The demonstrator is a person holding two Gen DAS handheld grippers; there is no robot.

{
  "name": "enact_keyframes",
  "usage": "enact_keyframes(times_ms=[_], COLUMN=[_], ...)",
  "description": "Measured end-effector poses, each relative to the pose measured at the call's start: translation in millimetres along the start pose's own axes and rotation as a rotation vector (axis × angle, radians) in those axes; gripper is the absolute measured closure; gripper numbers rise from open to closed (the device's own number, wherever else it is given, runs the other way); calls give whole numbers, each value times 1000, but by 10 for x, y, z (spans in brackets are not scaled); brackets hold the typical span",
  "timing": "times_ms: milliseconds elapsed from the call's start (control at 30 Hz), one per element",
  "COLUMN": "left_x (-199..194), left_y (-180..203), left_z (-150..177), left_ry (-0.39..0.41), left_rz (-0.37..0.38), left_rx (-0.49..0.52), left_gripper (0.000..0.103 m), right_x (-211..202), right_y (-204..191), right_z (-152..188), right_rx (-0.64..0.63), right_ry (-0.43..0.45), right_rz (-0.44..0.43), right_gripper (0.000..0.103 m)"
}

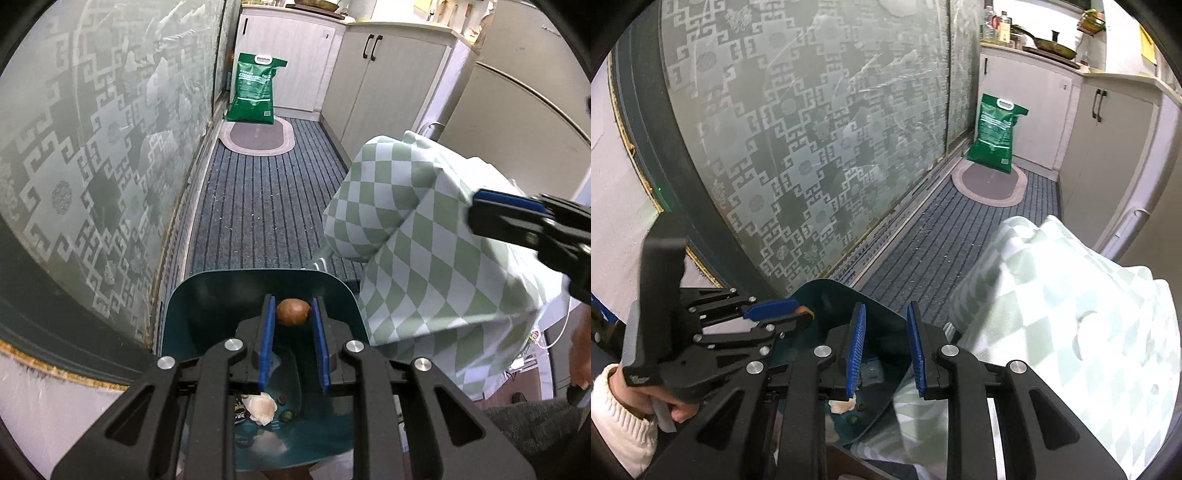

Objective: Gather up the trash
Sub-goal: 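Move both tools back over the table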

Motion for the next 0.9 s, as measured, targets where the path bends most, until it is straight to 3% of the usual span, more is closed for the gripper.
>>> enact_keyframes(times_ms=[33,333,467,633,900], left_x=[12,-24,-106,-188,-310], left_y=[15,238,371,615,1046], left_z=[-12,-147,-247,-358,-541], left_ry=[1,56,120,188,259], left_rz=[-8,-13,19,68,129], left_rx=[4,29,37,69,136], left_gripper=[58,61,60,56,48], right_x=[-23,-275,-392,-458,-583], right_y=[35,348,570,817,1184], right_z=[0,16,26,112,275], right_rx=[5,47,80,106,143], right_ry=[3,44,65,68,67], right_rz=[2,32,62,106,155], right_gripper=[76,71,65,59,58])
Point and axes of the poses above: each gripper's, at about its wrist camera, not at the fingertips, and x roughly the way its jaws point, y to its right, z to its underside, the point moved 3 cm from there along x, roughly the way its jaws point, and after that the axes turned 10 degrees about x, right-handed, at the moved point
